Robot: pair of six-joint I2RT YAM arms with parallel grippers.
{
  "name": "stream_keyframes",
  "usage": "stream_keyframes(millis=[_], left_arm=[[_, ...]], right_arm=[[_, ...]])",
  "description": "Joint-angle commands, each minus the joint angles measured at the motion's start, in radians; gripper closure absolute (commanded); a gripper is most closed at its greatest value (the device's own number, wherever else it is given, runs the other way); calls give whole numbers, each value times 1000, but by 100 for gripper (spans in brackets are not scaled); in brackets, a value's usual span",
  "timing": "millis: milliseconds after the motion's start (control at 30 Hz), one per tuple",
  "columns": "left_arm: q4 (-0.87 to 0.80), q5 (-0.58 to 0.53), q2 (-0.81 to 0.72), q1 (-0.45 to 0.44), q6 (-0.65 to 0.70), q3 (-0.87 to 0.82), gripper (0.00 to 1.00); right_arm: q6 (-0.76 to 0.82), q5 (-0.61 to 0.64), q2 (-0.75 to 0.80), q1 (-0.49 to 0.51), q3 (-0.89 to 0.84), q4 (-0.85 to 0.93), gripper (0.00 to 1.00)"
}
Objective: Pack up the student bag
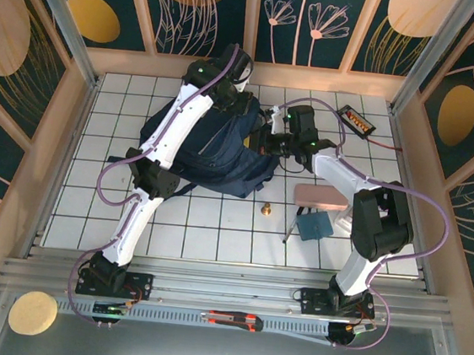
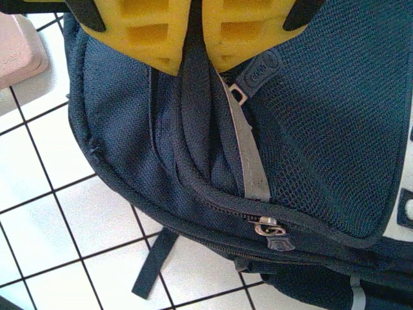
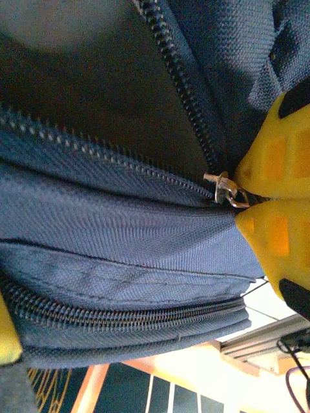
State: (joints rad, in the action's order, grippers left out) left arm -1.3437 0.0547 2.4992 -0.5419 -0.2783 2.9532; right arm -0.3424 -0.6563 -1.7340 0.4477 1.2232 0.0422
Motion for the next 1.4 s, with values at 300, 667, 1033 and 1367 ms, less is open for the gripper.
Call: stream_keyframes(millis=[300,667,1033,1367], left_arm=[[73,-82,-65,32,-133,55,100],[146,-65,-59,37,-233,54,100],[232,-27,-34,36,-340,49,100],[161,-11,-55,34,-273,56,100]], right_arm=[[96,-104,88,19,-126,115,100],[127,-87,41,172,-60,135,100],[55,348,-59,527,-150,-447,100],[-24,296,-51,492,-173,-638,57]])
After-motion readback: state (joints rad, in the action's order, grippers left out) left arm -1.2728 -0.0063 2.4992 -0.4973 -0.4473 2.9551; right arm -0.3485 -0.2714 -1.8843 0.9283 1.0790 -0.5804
